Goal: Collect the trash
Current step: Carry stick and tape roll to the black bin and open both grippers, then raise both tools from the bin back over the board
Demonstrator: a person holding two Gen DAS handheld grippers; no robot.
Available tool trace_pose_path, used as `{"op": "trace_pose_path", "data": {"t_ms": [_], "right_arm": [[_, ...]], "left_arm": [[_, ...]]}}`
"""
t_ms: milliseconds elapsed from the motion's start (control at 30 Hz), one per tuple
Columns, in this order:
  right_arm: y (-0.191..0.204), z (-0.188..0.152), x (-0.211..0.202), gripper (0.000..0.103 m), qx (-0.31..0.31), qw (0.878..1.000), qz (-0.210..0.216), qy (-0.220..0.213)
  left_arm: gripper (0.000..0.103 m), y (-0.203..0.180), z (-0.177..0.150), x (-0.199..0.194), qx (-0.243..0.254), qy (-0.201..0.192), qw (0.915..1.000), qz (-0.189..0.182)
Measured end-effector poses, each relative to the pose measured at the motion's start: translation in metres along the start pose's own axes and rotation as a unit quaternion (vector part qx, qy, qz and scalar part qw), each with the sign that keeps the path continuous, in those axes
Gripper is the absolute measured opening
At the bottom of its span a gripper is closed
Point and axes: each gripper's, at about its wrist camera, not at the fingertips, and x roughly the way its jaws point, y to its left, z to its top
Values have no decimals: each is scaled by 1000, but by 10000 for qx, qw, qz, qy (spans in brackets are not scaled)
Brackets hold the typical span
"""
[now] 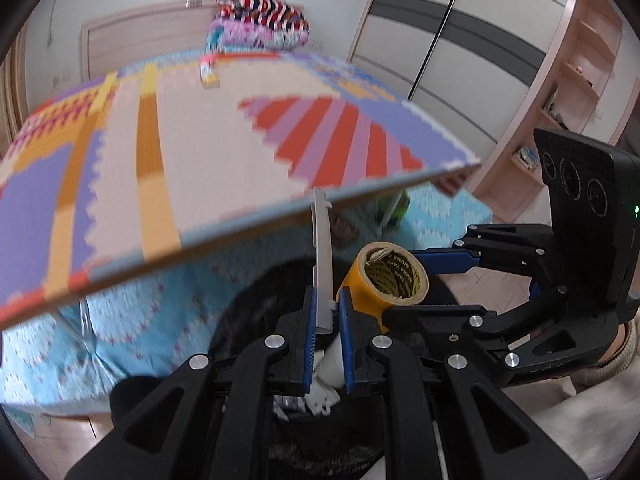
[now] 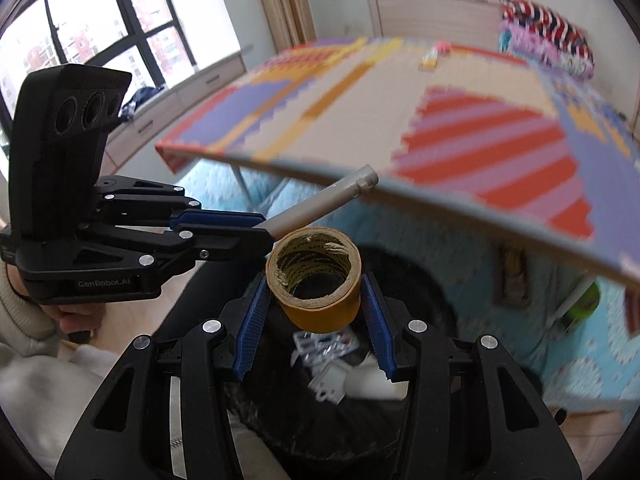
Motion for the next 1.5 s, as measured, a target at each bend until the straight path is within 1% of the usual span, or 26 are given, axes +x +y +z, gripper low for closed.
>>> {"op": "trace_pose_path", "data": {"t_ms": [167, 300, 467, 633, 767, 933, 967, 1033, 1133, 1167, 1233, 1267, 1300, 1500], "right_arm": [[-2, -16, 25, 47, -5, 9992, -86, 390], [-9, -27, 45, 47, 114, 9976, -84, 679], [-15, -39, 67, 47, 260, 9947, -100, 993], [-23, -48, 87, 47, 417, 9917, -111, 1214], [-31, -56, 102, 47, 612, 9886, -101, 1370], [-36, -58, 109, 47, 723, 9867, -75, 1453], [-36, -59, 109, 48, 756, 9864, -49, 1458], [-36, -59, 109, 53, 743, 9865, -56, 1461], [-35, -59, 104, 54, 699, 9878, -84, 1388], [-35, -57, 103, 54, 709, 9881, -85, 1366], [-35, -56, 100, 54, 741, 9884, -67, 1326], [-35, -56, 98, 54, 752, 9885, -58, 1308], [-35, -55, 96, 54, 758, 9887, -52, 1293], [-32, -42, 80, 54, 702, 9919, -38, 1059]], "left_arm": [[10, 5, -25, 22, -64, 425, 9991, 2], [10, 11, -43, 44, -172, 790, 9967, 4], [10, 20, -63, 75, -396, 1229, 9916, -68], [10, 25, -76, 96, -562, 1574, 9859, 19], [10, 24, -79, 103, -562, 1713, 9836, 47], [11, 20, -74, 106, -536, 1810, 9820, 92], [11, 19, -75, 109, -518, 1831, 9817, 97], [12, 17, -75, 108, -472, 1853, 9815, 129], [12, 15, -74, 105, -447, 1828, 9820, 138], [13, 15, -73, 105, -445, 1813, 9823, 144], [27, 15, -71, 101, -445, 1759, 9832, 175], [40, 15, -70, 100, -445, 1728, 9837, 198], [48, 15, -69, 97, -437, 1672, 9847, 220], [48, 11, -56, 78, -343, 1384, 9896, 205]]}}
